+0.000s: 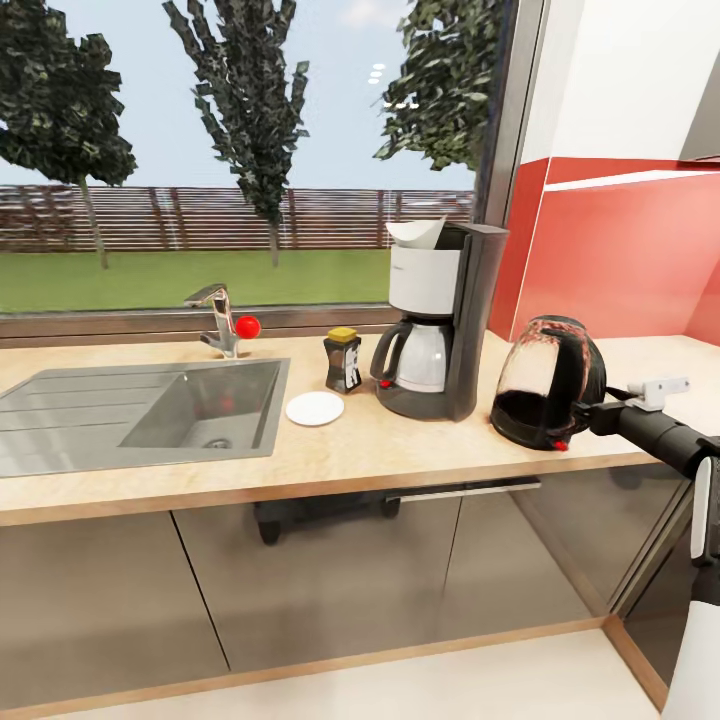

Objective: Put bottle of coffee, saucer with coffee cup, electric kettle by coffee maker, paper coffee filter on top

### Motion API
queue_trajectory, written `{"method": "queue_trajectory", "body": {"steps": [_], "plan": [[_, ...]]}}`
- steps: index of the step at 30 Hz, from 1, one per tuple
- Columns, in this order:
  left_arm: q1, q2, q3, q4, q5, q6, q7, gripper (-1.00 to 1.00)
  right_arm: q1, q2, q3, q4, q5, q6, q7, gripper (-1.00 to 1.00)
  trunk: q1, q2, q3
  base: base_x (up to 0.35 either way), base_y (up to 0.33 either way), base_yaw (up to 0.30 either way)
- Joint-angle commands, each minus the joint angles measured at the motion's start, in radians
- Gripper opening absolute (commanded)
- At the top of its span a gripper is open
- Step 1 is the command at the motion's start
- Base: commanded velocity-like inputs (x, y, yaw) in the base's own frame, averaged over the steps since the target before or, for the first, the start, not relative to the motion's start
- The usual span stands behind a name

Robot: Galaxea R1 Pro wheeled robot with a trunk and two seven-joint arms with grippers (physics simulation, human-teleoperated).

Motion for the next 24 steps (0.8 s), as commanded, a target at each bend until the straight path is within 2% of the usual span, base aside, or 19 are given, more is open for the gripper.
{"method": "queue_trajectory", "body": {"steps": [1,24], "plan": [[-0.001,0.000,-0.006,0.001,0.004,-0.006,-0.002,1.00,-0.001,0.000,-0.001,-0.001,0.009,0.003,0.009,1.00,0.000,-0.001,-0.001,0.000,0.000,0.000],[-0.001,0.001,-0.004,0.001,0.004,-0.006,-0.006,1.00,-0.001,0.000,-0.001,-0.001,0.009,0.003,0.009,1.00,0.000,-0.001,-0.001,0.000,0.000,0.000]]}}
